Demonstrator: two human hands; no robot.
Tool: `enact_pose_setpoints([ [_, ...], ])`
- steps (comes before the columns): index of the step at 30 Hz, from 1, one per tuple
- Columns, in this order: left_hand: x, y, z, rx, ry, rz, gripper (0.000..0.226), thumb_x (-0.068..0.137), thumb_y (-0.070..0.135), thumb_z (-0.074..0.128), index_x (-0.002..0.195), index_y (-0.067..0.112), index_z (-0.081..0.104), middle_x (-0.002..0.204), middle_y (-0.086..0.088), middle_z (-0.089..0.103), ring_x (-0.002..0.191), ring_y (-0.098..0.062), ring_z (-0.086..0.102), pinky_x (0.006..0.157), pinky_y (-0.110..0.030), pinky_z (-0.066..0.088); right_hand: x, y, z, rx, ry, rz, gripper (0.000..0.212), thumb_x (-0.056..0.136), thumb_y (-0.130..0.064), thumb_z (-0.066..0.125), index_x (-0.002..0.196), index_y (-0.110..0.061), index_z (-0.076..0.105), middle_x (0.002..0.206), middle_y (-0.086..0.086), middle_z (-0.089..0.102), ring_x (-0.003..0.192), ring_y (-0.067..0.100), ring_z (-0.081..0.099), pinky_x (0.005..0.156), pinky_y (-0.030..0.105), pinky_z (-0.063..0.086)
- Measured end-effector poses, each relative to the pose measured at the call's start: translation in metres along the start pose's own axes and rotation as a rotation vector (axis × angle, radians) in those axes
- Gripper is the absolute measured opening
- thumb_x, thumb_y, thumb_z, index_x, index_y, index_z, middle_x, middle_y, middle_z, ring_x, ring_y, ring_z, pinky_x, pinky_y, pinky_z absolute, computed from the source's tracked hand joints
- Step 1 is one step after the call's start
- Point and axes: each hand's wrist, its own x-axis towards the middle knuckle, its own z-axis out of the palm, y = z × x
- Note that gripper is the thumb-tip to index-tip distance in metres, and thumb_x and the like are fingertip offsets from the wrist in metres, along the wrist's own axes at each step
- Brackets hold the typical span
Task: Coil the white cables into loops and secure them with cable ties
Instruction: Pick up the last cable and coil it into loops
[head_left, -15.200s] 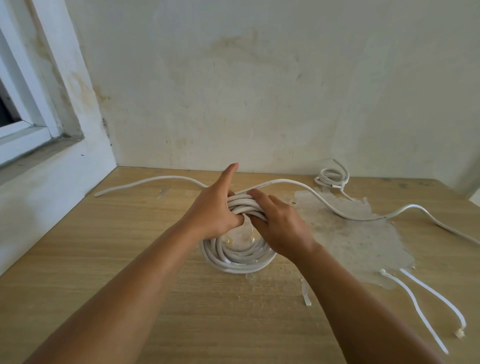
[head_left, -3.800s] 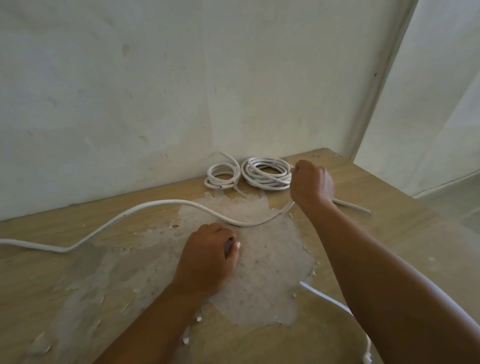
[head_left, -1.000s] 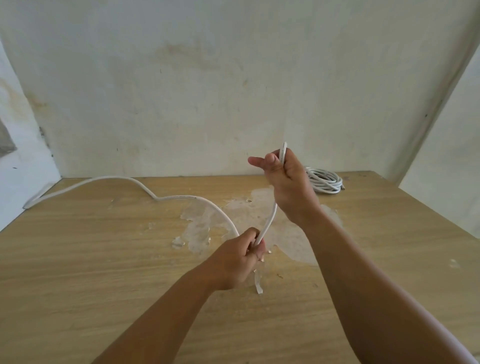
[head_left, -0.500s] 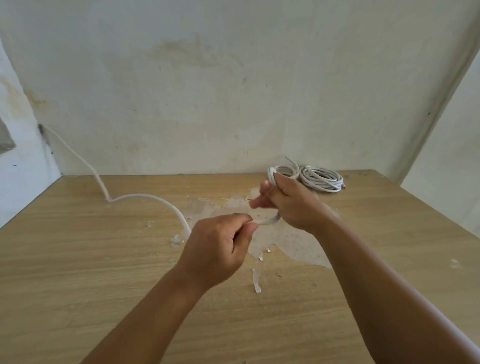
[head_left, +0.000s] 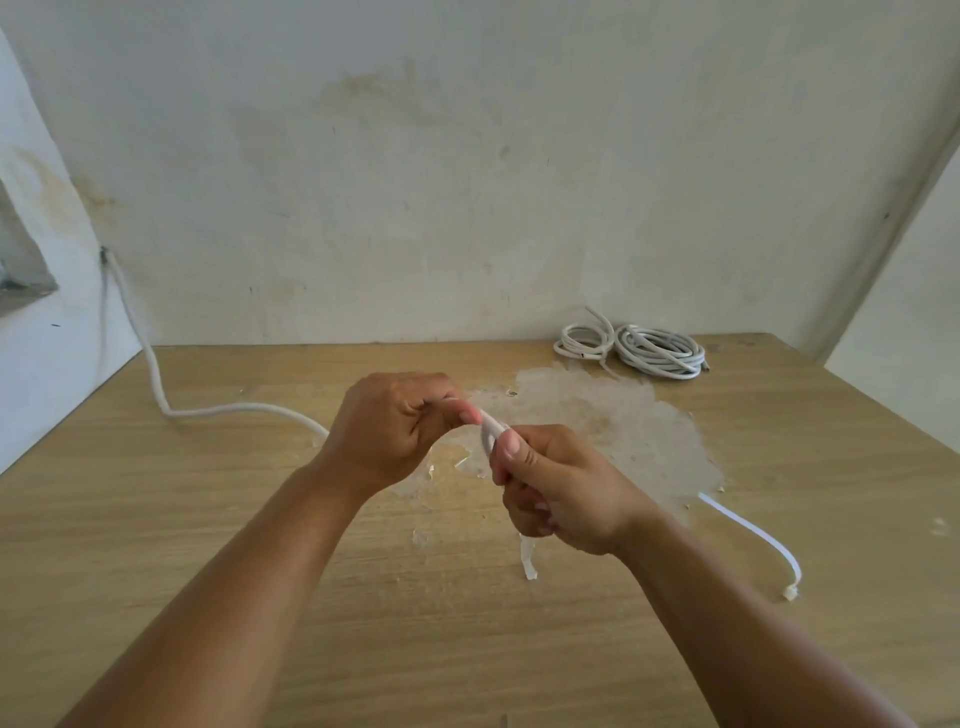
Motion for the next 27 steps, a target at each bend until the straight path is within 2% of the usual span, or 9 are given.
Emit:
enact_pose_setpoints([
  [4, -0.012, 0.002, 0.009, -0.232, 0.026, -0.133, 0.043, 0.093, 0.073, 0.041, 0.068, 0.039, 0.051, 0.053, 0.015, 0.043, 0.048, -0.002, 0.039, 0.049, -0.013, 0.028, 0.002, -0.002, 0.013, 0.288, -0.077, 0.012, 0.042, 0.092, -0.048, 0.057, 0.074, -0.011, 0.051, 0.046, -0.004, 0.030, 0.035, 0.008, 0.025, 0.042, 0.017, 0.024],
  [8, -0.012, 0.002, 0.014, -0.298, 0.020, -0.211, 0.037, 0.095, 0.068, 0.039, 0.066, 0.049, 0.054, 0.056, 0.017, 0.047, 0.053, -0.001, 0.042, 0.053, -0.013, 0.030, 0.008, 0.002, 0.028, 0.603, -0.047, 0.013, 0.040, 0.097, -0.045, 0.055, 0.072, -0.014, 0.052, 0.042, -0.008, 0.030, 0.030, 0.004, 0.027, 0.036, 0.015, 0.027],
  [11, -0.010, -0.012, 0.011, -0.221, 0.005, -0.260, 0.049, 0.094, 0.076, 0.031, 0.072, 0.037, 0.051, 0.064, 0.001, 0.051, 0.057, -0.006, 0.046, 0.054, -0.022, 0.037, 0.012, -0.001, 0.028, 0.709, 0.086, 0.011, 0.042, 0.101, -0.045, 0.051, 0.071, -0.015, 0.053, 0.041, -0.008, 0.029, 0.028, 0.003, 0.027, 0.033, 0.016, 0.024],
  [14, -0.017, -0.026, 0.010, -0.203, -0.010, -0.301, 0.044, 0.100, 0.066, 0.027, 0.086, 0.034, 0.054, 0.070, -0.003, 0.059, 0.061, -0.017, 0.055, 0.060, -0.034, 0.047, 0.012, -0.008, 0.022, 0.753, 0.195, 0.029, 0.042, 0.098, -0.046, 0.053, 0.069, -0.015, 0.054, 0.041, -0.008, 0.029, 0.028, 0.004, 0.025, 0.032, 0.018, 0.021],
  [16, -0.020, -0.028, 0.011, -0.206, 0.003, -0.299, 0.041, 0.102, 0.063, 0.026, 0.094, 0.032, 0.053, 0.073, 0.002, 0.063, 0.064, -0.014, 0.059, 0.063, -0.028, 0.047, 0.012, -0.009, 0.020, 0.778, 0.234, 0.032, 0.042, 0.096, -0.047, 0.054, 0.069, -0.015, 0.055, 0.041, -0.008, 0.029, 0.029, 0.004, 0.026, 0.031, 0.019, 0.021],
  [19, -0.024, -0.027, 0.013, -0.221, 0.018, -0.311, 0.055, 0.098, 0.073, 0.025, 0.098, 0.026, 0.054, 0.072, 0.007, 0.066, 0.067, -0.014, 0.063, 0.064, -0.017, 0.046, 0.015, -0.012, 0.016, 0.818, 0.297, 0.009, 0.043, 0.096, -0.048, 0.054, 0.069, -0.015, 0.055, 0.041, -0.009, 0.028, 0.029, 0.003, 0.026, 0.031, 0.019, 0.021],
  [22, -0.039, -0.036, 0.013, -0.166, 0.000, -0.318, 0.060, 0.095, 0.077, 0.025, 0.111, 0.026, 0.052, 0.067, 0.005, 0.065, 0.062, -0.011, 0.064, 0.062, -0.022, 0.051, 0.015, -0.025, 0.003, 0.902, 0.352, -0.042, 0.045, 0.100, -0.050, 0.051, 0.070, -0.015, 0.055, 0.040, -0.010, 0.028, 0.027, 0.003, 0.026, 0.030, 0.018, 0.020],
  [24, -0.048, -0.040, 0.015, -0.060, 0.075, -0.276, 0.051, 0.101, 0.067, 0.028, 0.128, 0.028, 0.046, 0.068, 0.005, 0.061, 0.057, -0.011, 0.060, 0.053, -0.032, 0.051, 0.015, -0.035, -0.003, 0.926, 0.353, -0.075, 0.048, 0.102, -0.050, 0.048, 0.069, -0.015, 0.054, 0.039, -0.010, 0.029, 0.026, 0.004, 0.027, 0.031, 0.018, 0.020],
  [27, -0.048, -0.036, 0.020, 0.162, 0.262, -0.162, 0.040, 0.105, 0.033, 0.040, 0.143, 0.022, 0.044, 0.080, 0.006, 0.066, 0.059, -0.002, 0.052, 0.057, -0.018, 0.044, 0.017, -0.045, -0.001, 0.923, 0.351, -0.108, 0.048, 0.102, -0.051, 0.047, 0.070, -0.015, 0.053, 0.040, -0.010, 0.029, 0.027, 0.004, 0.027, 0.032, 0.018, 0.020],
])
